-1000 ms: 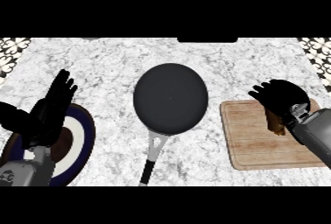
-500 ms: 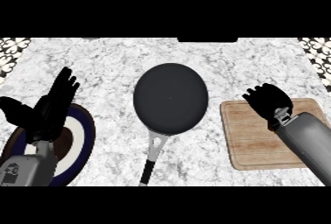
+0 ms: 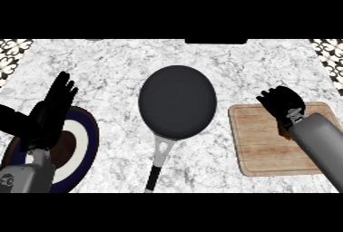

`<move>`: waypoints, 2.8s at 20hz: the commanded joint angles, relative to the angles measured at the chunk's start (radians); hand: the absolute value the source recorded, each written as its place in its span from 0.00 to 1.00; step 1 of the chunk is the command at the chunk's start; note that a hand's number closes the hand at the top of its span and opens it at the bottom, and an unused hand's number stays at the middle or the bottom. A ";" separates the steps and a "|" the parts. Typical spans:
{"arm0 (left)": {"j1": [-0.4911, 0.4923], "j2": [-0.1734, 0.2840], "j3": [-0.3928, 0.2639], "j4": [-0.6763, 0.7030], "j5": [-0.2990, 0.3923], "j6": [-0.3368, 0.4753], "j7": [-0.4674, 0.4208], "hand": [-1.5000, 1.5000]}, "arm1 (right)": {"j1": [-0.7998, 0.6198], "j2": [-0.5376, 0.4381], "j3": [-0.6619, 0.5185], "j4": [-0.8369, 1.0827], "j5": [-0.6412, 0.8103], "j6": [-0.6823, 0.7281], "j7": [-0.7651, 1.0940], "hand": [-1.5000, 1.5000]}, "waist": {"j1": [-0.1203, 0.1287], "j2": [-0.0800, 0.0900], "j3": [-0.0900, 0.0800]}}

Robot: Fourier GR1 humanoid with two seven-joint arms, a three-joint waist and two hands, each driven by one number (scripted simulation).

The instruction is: Pick the sweet potato from the cutting board and place it in the pan

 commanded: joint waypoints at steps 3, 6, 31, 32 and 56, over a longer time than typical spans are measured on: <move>-0.055 -0.012 0.009 -0.016 -0.019 0.010 0.061 0.50 | 0.014 0.050 -0.019 0.137 0.089 -0.084 -0.031 0.00 | -0.003 0.000 0.000; -0.106 -0.042 -0.001 0.077 -0.050 0.023 0.026 0.50 | -0.049 0.097 -0.034 0.248 0.116 -0.121 -0.067 0.00 | -0.004 0.002 0.000; -0.020 -0.047 0.044 -0.044 -0.048 -0.030 0.068 0.50 | -0.047 0.146 -0.183 0.519 0.216 -0.399 -0.296 1.00 | 0.002 0.000 0.001; 0.039 -0.064 0.022 -0.011 -0.076 -0.049 -0.022 0.50 | -0.079 0.159 -0.194 0.508 0.212 -0.369 -0.292 1.00 | 0.002 0.000 0.000; -0.104 -0.104 -0.065 0.018 -0.085 -0.074 0.054 0.50 | -0.559 0.586 -0.183 0.097 0.054 -0.554 1.045 1.00 | 0.182 0.001 -0.006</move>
